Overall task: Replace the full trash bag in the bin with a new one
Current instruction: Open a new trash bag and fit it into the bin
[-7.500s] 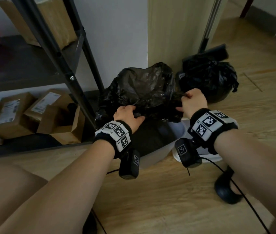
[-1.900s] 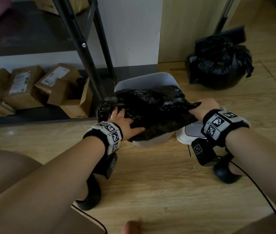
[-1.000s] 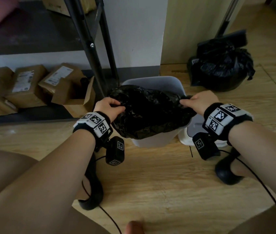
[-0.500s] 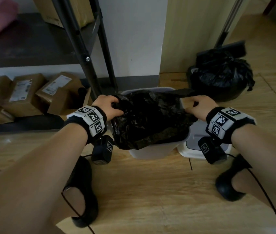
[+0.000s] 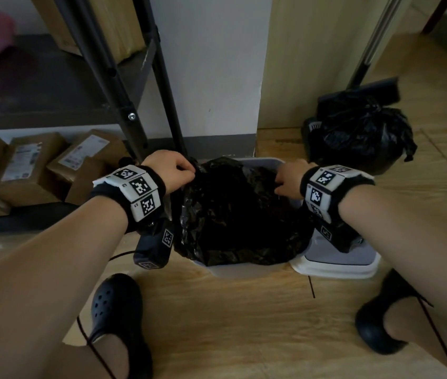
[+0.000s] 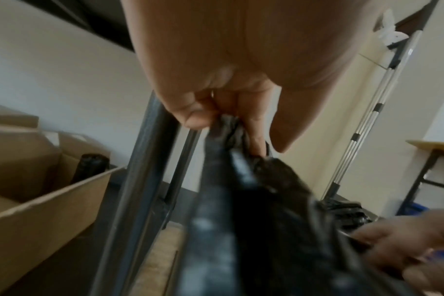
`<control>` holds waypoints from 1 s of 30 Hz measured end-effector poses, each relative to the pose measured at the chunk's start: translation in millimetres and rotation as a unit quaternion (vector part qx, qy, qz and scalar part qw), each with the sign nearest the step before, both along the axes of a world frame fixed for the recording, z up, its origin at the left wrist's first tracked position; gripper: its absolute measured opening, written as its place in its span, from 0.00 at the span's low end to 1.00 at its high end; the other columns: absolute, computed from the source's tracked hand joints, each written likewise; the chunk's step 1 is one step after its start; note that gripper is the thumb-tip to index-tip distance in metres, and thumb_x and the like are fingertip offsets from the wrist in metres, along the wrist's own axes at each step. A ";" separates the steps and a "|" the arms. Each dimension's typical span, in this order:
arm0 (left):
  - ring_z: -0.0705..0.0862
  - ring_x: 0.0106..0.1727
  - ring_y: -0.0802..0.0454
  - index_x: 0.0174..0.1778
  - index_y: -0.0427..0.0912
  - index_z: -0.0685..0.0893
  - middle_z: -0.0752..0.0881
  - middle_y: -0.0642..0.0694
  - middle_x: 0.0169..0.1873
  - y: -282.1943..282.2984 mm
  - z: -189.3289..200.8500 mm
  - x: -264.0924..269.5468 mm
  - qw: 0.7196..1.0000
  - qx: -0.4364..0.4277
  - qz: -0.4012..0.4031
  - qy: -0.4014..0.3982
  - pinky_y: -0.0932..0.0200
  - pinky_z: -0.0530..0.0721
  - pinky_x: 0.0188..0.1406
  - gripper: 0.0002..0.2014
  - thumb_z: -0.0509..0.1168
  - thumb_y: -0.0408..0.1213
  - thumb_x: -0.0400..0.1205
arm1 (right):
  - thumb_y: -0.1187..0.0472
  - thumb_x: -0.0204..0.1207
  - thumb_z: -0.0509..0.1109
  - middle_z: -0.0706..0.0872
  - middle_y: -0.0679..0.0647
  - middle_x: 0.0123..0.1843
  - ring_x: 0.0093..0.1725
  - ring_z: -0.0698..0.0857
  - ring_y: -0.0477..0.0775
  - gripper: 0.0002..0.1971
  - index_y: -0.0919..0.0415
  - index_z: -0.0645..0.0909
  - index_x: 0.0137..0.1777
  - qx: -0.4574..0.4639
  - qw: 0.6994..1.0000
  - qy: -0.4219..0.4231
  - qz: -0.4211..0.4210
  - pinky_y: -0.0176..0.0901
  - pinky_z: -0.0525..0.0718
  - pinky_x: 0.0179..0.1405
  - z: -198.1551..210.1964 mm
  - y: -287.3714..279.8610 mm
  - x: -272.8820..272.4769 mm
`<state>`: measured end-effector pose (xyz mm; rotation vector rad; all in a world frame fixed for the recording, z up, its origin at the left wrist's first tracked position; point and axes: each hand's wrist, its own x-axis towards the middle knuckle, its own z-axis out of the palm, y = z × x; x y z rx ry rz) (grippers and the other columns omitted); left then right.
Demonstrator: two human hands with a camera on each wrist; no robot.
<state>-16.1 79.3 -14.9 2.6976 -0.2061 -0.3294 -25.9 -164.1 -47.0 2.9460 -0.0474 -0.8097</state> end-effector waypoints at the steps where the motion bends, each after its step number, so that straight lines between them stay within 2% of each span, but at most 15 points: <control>1: 0.83 0.59 0.49 0.54 0.42 0.89 0.88 0.45 0.56 -1.0 2.3 0.3 1.000 0.006 0.003 0.004 0.60 0.76 0.57 0.11 0.65 0.39 0.79 | 0.48 0.81 0.59 0.78 0.58 0.71 0.69 0.78 0.62 0.22 0.58 0.78 0.69 0.012 1.000 -0.009 -0.012 0.51 0.78 0.67 -2.2 0.4 4.4; 4: 0.87 0.53 0.45 0.50 0.38 0.90 0.90 0.42 0.49 -4.1 5.1 2.0 1.000 0.015 0.009 -0.003 0.58 0.82 0.56 0.12 0.66 0.40 0.78 | 0.55 0.82 0.59 0.84 0.64 0.61 0.61 0.83 0.65 0.19 0.68 0.82 0.62 0.043 0.996 -0.040 -0.069 0.49 0.82 0.59 3.0 -0.4 11.0; 7: 0.88 0.49 0.38 0.50 0.30 0.88 0.90 0.32 0.47 -9.6 0.6 8.2 0.999 0.014 0.017 0.026 0.47 0.86 0.55 0.16 0.65 0.41 0.78 | 0.60 0.83 0.58 0.84 0.66 0.63 0.62 0.83 0.65 0.17 0.71 0.83 0.59 0.036 0.992 -0.071 -0.098 0.47 0.81 0.57 10.6 -11.4 13.1; 11: 0.83 0.59 0.37 0.59 0.30 0.83 0.85 0.33 0.58 -23.6 -8.6 21.0 0.993 0.108 0.019 0.044 0.52 0.79 0.52 0.21 0.61 0.45 0.82 | 0.67 0.81 0.60 0.80 0.65 0.70 0.68 0.80 0.63 0.16 0.69 0.80 0.67 0.033 0.988 -0.082 -0.127 0.50 0.78 0.68 13.9 -23.8 15.4; 13: 0.82 0.62 0.37 0.62 0.30 0.80 0.83 0.33 0.61 -30.8 -14.6 28.4 0.990 0.128 0.025 0.046 0.53 0.78 0.53 0.21 0.59 0.44 0.83 | 0.69 0.80 0.61 0.77 0.65 0.72 0.70 0.78 0.64 0.19 0.67 0.77 0.70 0.073 0.983 -0.082 -0.147 0.50 0.78 0.69 11.6 -28.4 18.3; 16: 0.81 0.65 0.36 0.65 0.30 0.77 0.82 0.32 0.64 -37.0 -26.1 42.5 0.990 0.130 0.042 0.047 0.50 0.77 0.59 0.19 0.58 0.40 0.84 | 0.69 0.81 0.60 0.72 0.62 0.77 0.73 0.75 0.63 0.23 0.61 0.70 0.77 0.128 0.975 -0.086 -0.159 0.49 0.76 0.70 1.9 -34.0 26.3; 19: 0.80 0.66 0.36 0.67 0.29 0.76 0.81 0.32 0.65 -40.0 -34.0 57.0 0.987 0.129 0.046 0.084 0.51 0.75 0.53 0.19 0.56 0.39 0.86 | 0.70 0.81 0.58 0.72 0.59 0.78 0.72 0.76 0.63 0.25 0.57 0.68 0.78 0.162 0.970 -0.091 -0.155 0.47 0.77 0.69 -13.6 -38.7 38.3; 21: 0.78 0.68 0.36 0.70 0.30 0.73 0.79 0.32 0.68 -39.1 -41.2 63.8 0.984 0.138 0.045 0.101 0.51 0.75 0.58 0.22 0.54 0.42 0.86 | 0.71 0.81 0.56 0.73 0.59 0.78 0.72 0.76 0.62 0.26 0.56 0.67 0.79 0.164 0.971 -0.078 -0.154 0.47 0.78 0.66 -19.0 -40.3 43.4; 24: 0.76 0.71 0.37 0.73 0.30 0.71 0.76 0.32 0.71 -34.2 -56.0 67.5 0.981 0.145 0.044 0.121 0.51 0.73 0.67 0.27 0.50 0.48 0.87 | 0.73 0.81 0.52 0.73 0.62 0.76 0.71 0.77 0.64 0.27 0.57 0.67 0.79 0.140 0.979 -0.015 -0.149 0.48 0.82 0.55 -24.8 -41.7 45.1; 27: 0.76 0.71 0.37 0.74 0.30 0.71 0.75 0.31 0.72 -27.1 -66.7 64.4 0.979 0.129 0.049 0.150 0.53 0.73 0.65 0.30 0.46 0.52 0.87 | 0.69 0.82 0.53 0.78 0.65 0.71 0.68 0.78 0.65 0.21 0.63 0.73 0.74 0.088 0.988 0.051 -0.117 0.49 0.79 0.63 -34.0 -45.0 39.1; 30: 0.79 0.67 0.36 0.71 0.31 0.73 0.78 0.31 0.68 -16.1 -70.1 56.1 0.982 0.094 0.065 0.153 0.53 0.76 0.62 0.30 0.46 0.54 0.86 | 0.69 0.81 0.57 0.81 0.66 0.67 0.65 0.80 0.65 0.17 0.66 0.78 0.67 0.125 0.981 0.059 -0.137 0.49 0.78 0.59 -41.0 -50.1 27.7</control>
